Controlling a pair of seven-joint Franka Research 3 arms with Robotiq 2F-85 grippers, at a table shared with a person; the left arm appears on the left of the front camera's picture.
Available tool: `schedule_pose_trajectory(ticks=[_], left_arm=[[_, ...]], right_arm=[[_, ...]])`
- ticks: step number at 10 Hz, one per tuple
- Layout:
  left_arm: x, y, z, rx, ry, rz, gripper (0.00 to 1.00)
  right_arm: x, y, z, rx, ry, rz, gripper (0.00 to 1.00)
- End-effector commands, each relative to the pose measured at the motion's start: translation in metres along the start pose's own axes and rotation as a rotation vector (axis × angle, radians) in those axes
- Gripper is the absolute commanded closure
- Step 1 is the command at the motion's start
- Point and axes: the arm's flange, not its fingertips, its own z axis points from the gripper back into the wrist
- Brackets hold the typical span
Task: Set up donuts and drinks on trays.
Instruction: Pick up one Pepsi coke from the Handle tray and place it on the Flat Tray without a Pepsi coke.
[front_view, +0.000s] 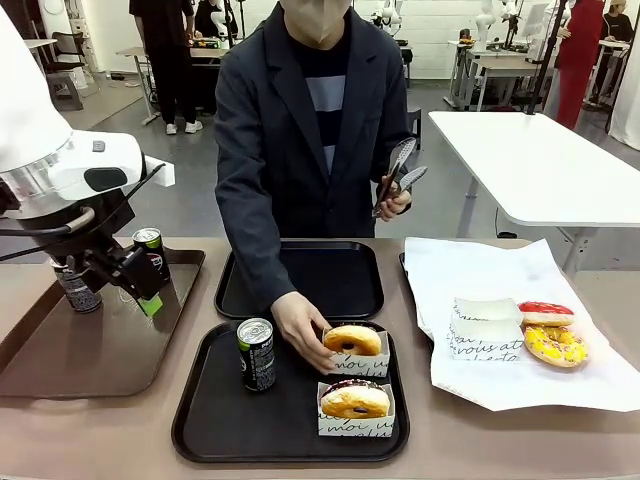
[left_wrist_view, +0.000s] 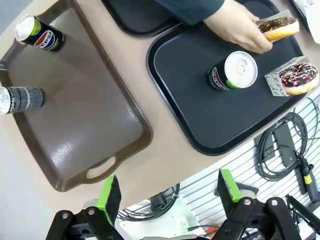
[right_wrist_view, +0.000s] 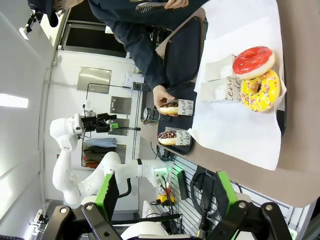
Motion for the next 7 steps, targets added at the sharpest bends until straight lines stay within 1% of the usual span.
schedule_pose_trajectory(ticks=[1,5,6,7], left_arm=[[0.005,-0.012,0.000,-0.010,-0.004,-0.033,0.00],[0.005,-0.012,0.000,-0.010,-0.004,-0.033,0.00],[0.002,-0.010,0.000,0.007,0.000,-0.024,0.00],[0.031,0.009,0.004,0.047,-0.036,0.077,0.00]], right_arm=[[0.002,0.000,0.001,0.022,-0.012,0.019,0.00],[0.002,0.000,0.001,0.022,-0.012,0.019,0.00],[0.002,0.000,0.001,0.022,-0.012,0.019,0.00],[0.002,0.000,0.001,0.022,-0.012,0.019,0.00]])
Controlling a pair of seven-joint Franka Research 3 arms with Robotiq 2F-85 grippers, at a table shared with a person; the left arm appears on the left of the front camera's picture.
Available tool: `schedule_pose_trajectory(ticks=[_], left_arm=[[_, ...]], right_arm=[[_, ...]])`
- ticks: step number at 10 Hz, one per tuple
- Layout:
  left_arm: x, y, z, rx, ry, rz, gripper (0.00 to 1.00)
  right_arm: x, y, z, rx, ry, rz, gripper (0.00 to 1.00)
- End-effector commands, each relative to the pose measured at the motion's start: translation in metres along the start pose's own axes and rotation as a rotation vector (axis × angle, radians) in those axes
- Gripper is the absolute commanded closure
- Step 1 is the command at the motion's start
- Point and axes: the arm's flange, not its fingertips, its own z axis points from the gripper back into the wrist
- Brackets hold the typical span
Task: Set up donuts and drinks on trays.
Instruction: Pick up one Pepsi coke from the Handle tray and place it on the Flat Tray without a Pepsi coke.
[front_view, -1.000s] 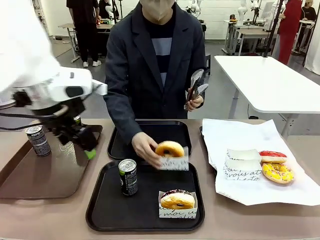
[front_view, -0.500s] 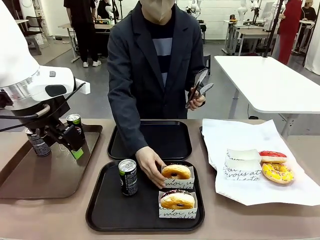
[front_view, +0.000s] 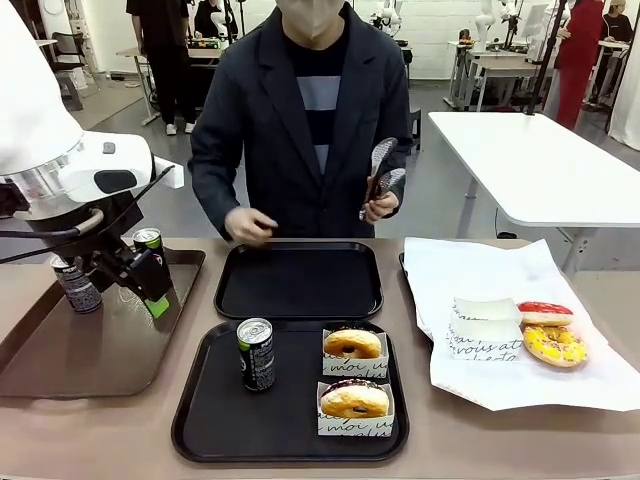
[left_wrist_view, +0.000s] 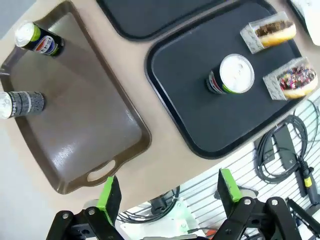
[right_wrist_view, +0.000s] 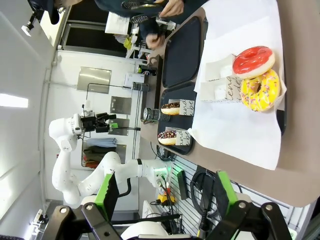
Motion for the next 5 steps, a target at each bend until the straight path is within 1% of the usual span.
schedule_pose_trajectory(ticks=[1,2,3,4,5], left_arm=[[0.059,0.041,0.007,0.039,-0.032,0.121,0.00],[0.077,0.078,0.013,0.047,-0.032,0.182,0.00],[0.077,0.107,0.015,0.061,-0.033,0.242,0.00],[0.083,0.135,0.008,0.071,-0.021,0.269,0.00],[0.079,0.163,0.002,0.098,-0.013,0.303,0.00]], right_arm=[[0.002,0.000,0.001,0.022,-0.012,0.019,0.00],[0.002,0.000,0.001,0.022,-0.012,0.019,0.00],[0.002,0.000,0.001,0.022,-0.012,0.019,0.00],[0.002,0.000,0.001,0.022,-0.012,0.019,0.00],[0.002,0.000,0.001,0.022,-0.012,0.019,0.00]])
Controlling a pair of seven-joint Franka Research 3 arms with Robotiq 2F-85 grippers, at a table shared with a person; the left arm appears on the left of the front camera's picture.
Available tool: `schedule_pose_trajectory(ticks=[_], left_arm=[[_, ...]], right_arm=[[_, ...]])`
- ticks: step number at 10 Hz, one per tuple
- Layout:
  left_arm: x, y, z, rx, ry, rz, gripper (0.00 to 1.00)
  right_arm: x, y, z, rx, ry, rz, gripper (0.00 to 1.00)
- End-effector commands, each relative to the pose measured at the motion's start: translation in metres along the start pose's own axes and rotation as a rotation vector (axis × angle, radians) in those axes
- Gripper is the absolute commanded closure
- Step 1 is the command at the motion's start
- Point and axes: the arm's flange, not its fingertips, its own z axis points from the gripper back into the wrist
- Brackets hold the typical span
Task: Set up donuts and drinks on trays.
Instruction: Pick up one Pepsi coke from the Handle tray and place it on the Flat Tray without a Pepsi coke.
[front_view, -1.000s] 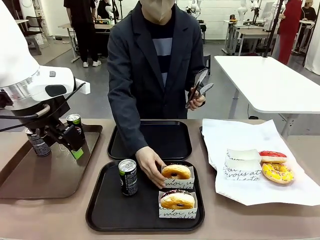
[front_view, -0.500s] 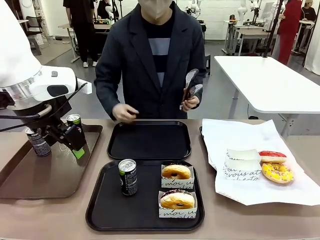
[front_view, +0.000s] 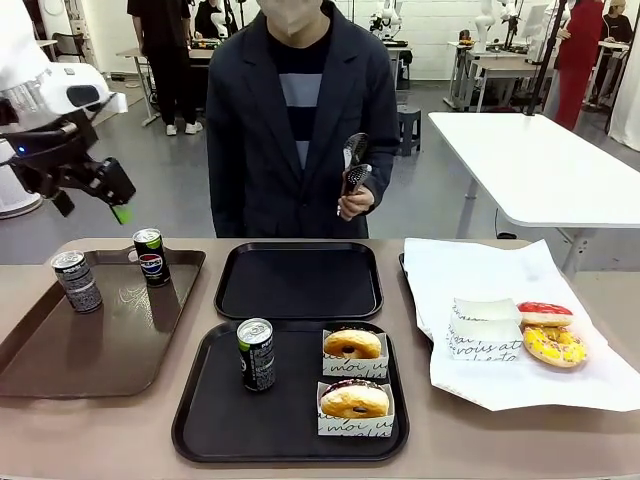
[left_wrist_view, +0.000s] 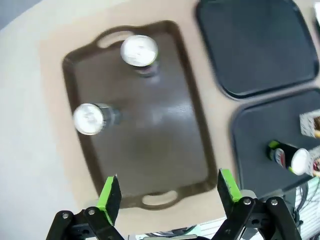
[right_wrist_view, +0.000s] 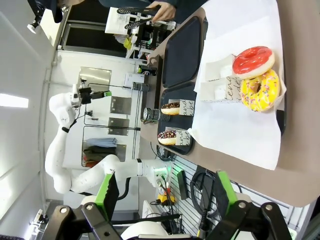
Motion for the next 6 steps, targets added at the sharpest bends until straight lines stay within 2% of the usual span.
schedule_pose_trajectory(ticks=[1,2,5,6], left_arm=[[0.011,0.030,-0.019,0.040,0.025,0.030,0.00],[0.018,0.053,-0.030,0.049,0.050,0.055,0.00],[0.002,0.106,-0.075,0.042,0.098,0.129,0.00],[-0.002,0.111,-0.083,-0.015,0.046,0.104,0.00]], right_arm=[[0.002,0.000,0.001,0.022,-0.012,0.019,0.00],[0.002,0.000,0.001,0.022,-0.012,0.019,0.00],[0.002,0.000,0.001,0.022,-0.012,0.019,0.00],[0.002,0.000,0.001,0.022,-0.012,0.019,0.00]])
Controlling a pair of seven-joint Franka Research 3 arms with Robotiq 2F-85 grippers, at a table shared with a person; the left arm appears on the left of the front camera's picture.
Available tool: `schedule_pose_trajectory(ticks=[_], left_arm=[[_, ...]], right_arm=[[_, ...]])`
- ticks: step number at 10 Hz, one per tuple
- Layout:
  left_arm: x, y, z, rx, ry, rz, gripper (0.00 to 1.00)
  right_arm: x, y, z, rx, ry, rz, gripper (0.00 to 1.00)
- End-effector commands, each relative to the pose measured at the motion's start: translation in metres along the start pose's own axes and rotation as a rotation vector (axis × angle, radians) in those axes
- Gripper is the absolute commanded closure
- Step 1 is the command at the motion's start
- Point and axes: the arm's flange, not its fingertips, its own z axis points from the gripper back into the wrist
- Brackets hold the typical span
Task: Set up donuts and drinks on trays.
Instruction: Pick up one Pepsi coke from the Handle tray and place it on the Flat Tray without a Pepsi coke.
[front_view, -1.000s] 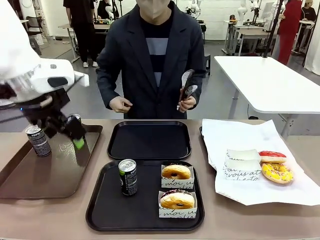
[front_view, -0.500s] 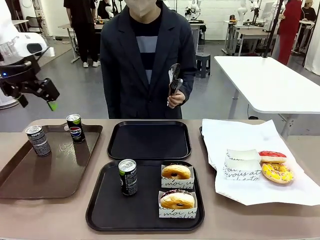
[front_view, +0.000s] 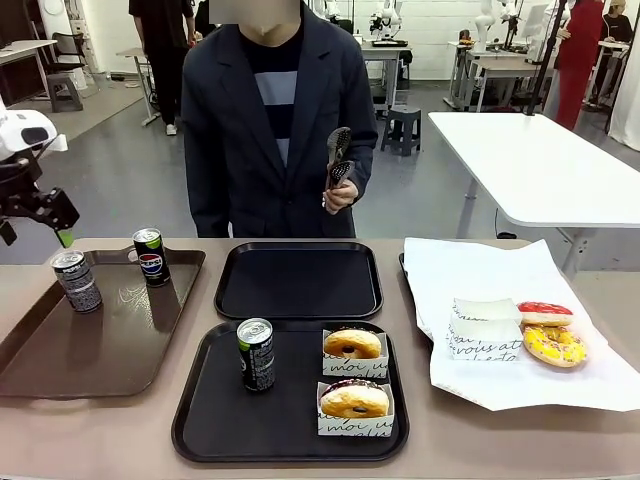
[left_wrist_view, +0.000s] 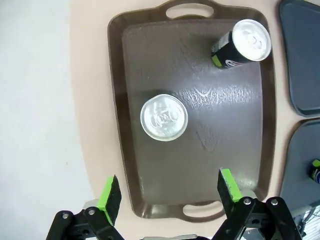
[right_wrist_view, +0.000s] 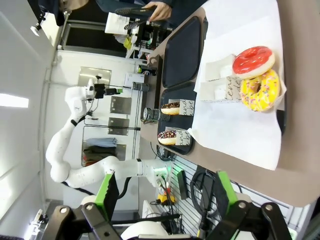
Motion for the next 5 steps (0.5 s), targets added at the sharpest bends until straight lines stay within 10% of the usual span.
schedule_pose_trajectory(ticks=[1,5], left_arm=[[0.004,-0.001,-0.008,-0.045,-0.084,-0.030,0.00],[0.001,0.004,-0.007,-0.008,-0.026,-0.003,0.00]], right_arm=[[0.002,-0.001,0.002,0.022,-0.013,0.018,0.00],[0.002,-0.001,0.002,0.022,-0.013,0.018,0.00]])
